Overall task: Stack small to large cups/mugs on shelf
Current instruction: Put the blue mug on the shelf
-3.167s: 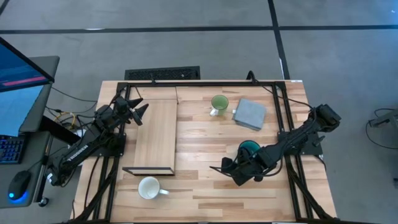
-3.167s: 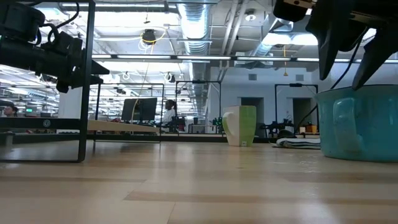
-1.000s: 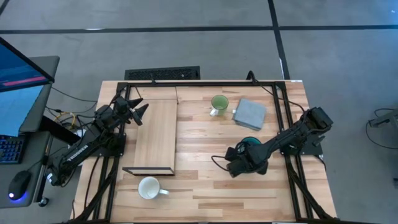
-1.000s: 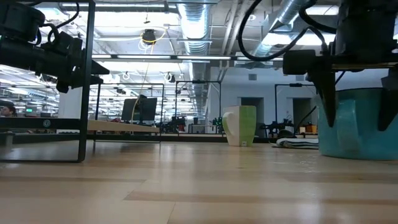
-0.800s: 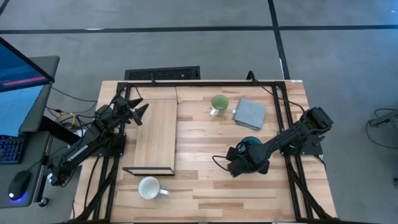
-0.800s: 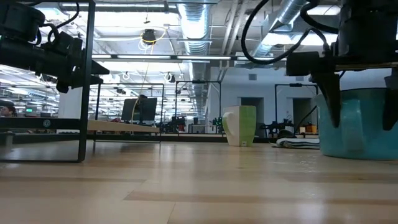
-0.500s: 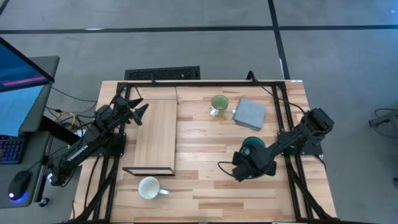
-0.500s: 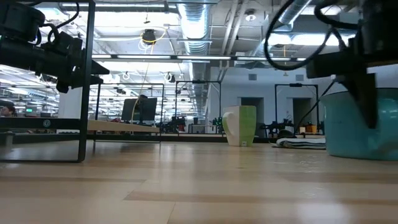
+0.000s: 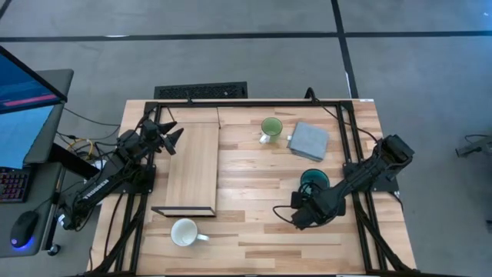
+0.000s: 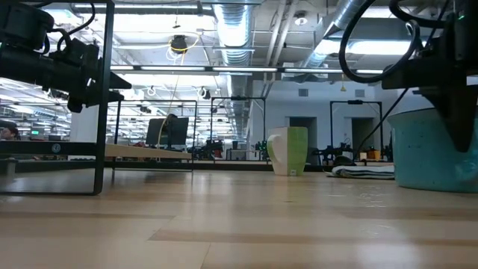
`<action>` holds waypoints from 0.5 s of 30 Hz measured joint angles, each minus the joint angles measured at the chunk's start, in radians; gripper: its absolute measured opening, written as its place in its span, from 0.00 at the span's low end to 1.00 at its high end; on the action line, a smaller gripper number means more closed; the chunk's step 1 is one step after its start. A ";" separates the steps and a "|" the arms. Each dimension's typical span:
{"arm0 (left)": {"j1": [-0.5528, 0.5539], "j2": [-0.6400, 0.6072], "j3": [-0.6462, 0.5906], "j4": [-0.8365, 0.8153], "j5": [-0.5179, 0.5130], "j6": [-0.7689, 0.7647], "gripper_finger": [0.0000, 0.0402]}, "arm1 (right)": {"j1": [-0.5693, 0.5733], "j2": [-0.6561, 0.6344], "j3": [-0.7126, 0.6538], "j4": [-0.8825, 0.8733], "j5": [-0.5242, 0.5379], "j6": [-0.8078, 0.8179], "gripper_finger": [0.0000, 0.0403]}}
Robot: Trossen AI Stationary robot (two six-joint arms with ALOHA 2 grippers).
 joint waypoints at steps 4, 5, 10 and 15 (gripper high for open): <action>0.000 0.000 0.000 0.000 0.000 -0.001 0.62 | -0.002 0.000 0.000 0.008 -0.004 0.001 0.70; 0.000 0.000 0.000 0.000 0.000 -0.001 0.62 | -0.002 0.000 0.000 0.011 -0.004 0.001 0.70; 0.000 0.000 0.000 0.000 0.000 -0.001 0.62 | -0.002 0.003 0.000 0.008 -0.006 0.004 0.70; 0.000 0.000 0.000 0.000 0.000 -0.001 0.62 | -0.002 0.003 0.000 0.010 -0.007 -0.012 0.70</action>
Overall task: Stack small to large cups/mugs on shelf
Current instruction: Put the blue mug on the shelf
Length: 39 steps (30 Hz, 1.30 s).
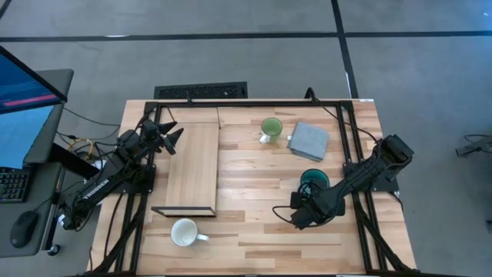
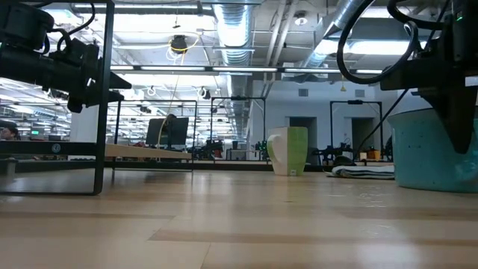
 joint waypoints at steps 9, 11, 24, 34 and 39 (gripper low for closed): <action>0.000 0.000 0.000 0.000 0.000 0.000 0.62 | 0.000 0.000 0.000 0.005 0.000 -0.003 0.70; 0.000 0.000 0.000 0.000 0.000 0.000 0.62 | 0.000 0.000 0.000 0.005 0.000 -0.002 0.70; 0.000 0.000 0.000 0.000 0.000 0.000 0.62 | -0.007 0.001 0.000 0.014 0.080 0.032 0.38; 0.000 0.000 0.000 0.000 0.000 0.000 0.62 | -0.048 0.001 0.000 0.019 0.086 -0.028 0.27; 0.000 0.000 0.000 0.000 0.000 0.000 0.62 | -0.055 0.001 0.000 0.019 0.084 -0.056 0.25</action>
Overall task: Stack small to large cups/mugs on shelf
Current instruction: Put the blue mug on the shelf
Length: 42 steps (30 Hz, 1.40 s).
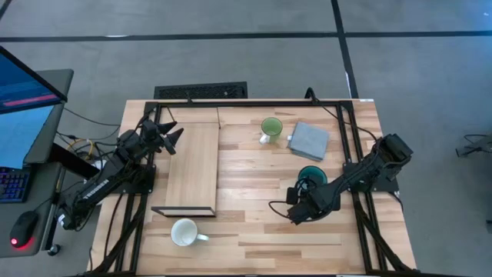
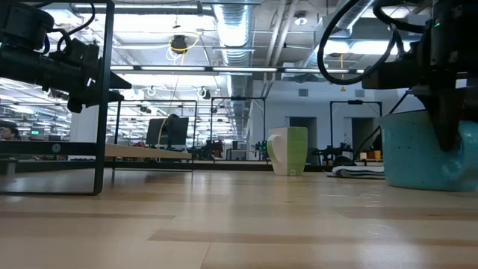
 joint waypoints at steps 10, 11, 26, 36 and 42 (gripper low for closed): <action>0.000 0.000 0.000 0.000 0.000 -0.009 0.62 | -0.042 0.000 0.000 0.021 0.016 -0.259 0.25; 0.000 0.000 0.000 0.000 0.000 -0.010 0.62 | -0.051 0.000 0.000 0.029 0.021 -0.289 0.25; 0.000 0.000 0.000 -0.003 -0.025 -0.011 0.62 | -0.232 0.000 0.007 0.269 0.090 -0.905 0.25; 0.000 0.000 0.000 -0.002 -0.030 -0.011 0.62 | -0.354 0.005 0.143 0.275 0.097 -1.283 0.25; 0.000 0.000 0.000 -0.012 -0.060 -0.011 0.62 | -0.420 0.004 0.245 0.275 0.098 -1.493 0.25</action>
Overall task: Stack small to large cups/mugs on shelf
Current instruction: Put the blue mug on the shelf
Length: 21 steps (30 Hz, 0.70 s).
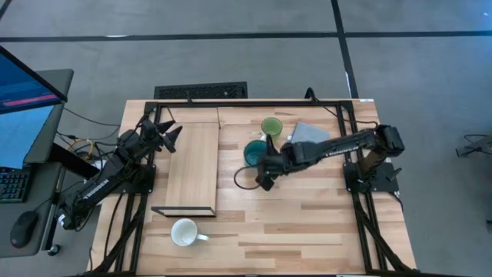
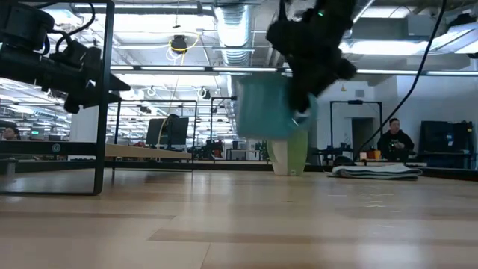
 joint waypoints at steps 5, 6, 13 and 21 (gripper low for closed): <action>0.000 0.000 0.000 -0.002 -0.017 0.000 0.62 | -0.049 0.000 0.088 -0.001 -0.004 -0.156 0.25; 0.000 0.000 0.000 -0.002 -0.015 0.000 0.62 | -0.059 0.000 0.107 -0.001 -0.010 -0.182 0.25; 0.000 0.000 0.000 -0.003 -0.008 0.000 0.62 | -0.131 -0.002 0.208 0.048 -0.027 -0.333 0.25; 0.000 0.000 0.000 -0.003 -0.005 0.003 0.62 | -0.213 -0.003 0.239 0.258 -0.112 -0.403 0.25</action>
